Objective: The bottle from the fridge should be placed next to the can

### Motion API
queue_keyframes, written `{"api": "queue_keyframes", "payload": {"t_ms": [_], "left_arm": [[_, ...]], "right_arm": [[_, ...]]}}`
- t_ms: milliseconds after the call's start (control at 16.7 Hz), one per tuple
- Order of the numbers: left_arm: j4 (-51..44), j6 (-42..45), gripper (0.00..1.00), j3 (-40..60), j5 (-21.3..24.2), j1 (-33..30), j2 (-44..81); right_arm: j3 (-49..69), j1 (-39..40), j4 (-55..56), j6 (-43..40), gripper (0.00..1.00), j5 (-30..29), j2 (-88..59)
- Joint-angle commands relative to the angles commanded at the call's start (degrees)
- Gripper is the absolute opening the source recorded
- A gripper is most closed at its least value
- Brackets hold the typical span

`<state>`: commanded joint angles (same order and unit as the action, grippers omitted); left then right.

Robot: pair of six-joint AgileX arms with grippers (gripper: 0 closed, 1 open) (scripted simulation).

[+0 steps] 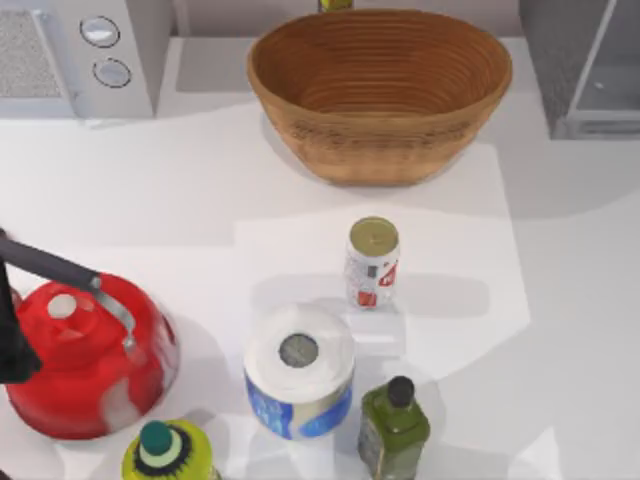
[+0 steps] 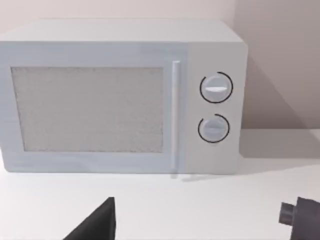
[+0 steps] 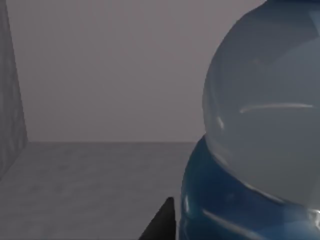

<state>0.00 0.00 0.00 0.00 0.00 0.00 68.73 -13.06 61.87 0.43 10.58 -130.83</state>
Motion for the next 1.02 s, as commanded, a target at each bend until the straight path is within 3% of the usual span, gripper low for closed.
{"api": "queue_keyframes", "payload": {"t_ms": [540,1020], "left_arm": [[0.00,0.00,1.00,0.00,0.00,0.00,0.00],[0.00,0.00,1.00,0.00,0.00,0.00,0.00]], "right_arm": [[1.53,0.00,-9.08,0.07,0.00,0.10,7.57],[-5.27,-1.39,-6.27,0.21,0.00,1.04,11.92]]}}
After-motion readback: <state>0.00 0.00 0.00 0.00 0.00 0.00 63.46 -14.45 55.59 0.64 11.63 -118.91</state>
